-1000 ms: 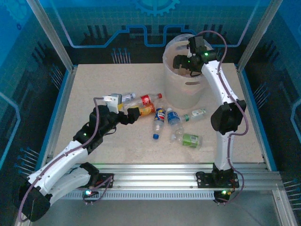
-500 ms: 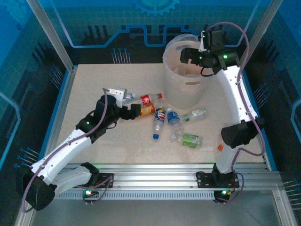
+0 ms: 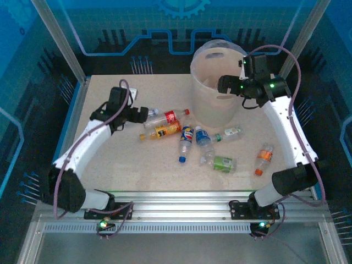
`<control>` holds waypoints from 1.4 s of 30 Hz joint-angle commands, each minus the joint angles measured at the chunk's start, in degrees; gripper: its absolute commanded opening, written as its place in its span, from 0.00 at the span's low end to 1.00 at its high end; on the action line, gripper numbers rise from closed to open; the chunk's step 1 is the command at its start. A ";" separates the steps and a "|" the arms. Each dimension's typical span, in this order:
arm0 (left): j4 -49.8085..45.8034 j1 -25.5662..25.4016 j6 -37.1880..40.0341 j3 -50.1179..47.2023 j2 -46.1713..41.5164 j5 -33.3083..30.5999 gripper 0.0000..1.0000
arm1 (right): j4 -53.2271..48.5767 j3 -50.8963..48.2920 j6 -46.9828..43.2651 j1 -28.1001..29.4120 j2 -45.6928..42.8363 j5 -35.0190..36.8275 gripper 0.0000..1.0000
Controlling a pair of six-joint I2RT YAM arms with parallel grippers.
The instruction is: Put the plastic bottles in the bin
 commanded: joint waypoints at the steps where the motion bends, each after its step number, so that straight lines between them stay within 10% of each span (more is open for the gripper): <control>1: -8.56 2.36 7.78 6.69 5.70 -1.12 0.99 | 1.23 -1.63 0.89 -0.55 -3.24 2.84 1.00; 42: -23.60 9.22 18.27 32.35 41.53 8.33 0.87 | 1.38 -3.39 1.76 -0.53 -2.60 3.10 1.00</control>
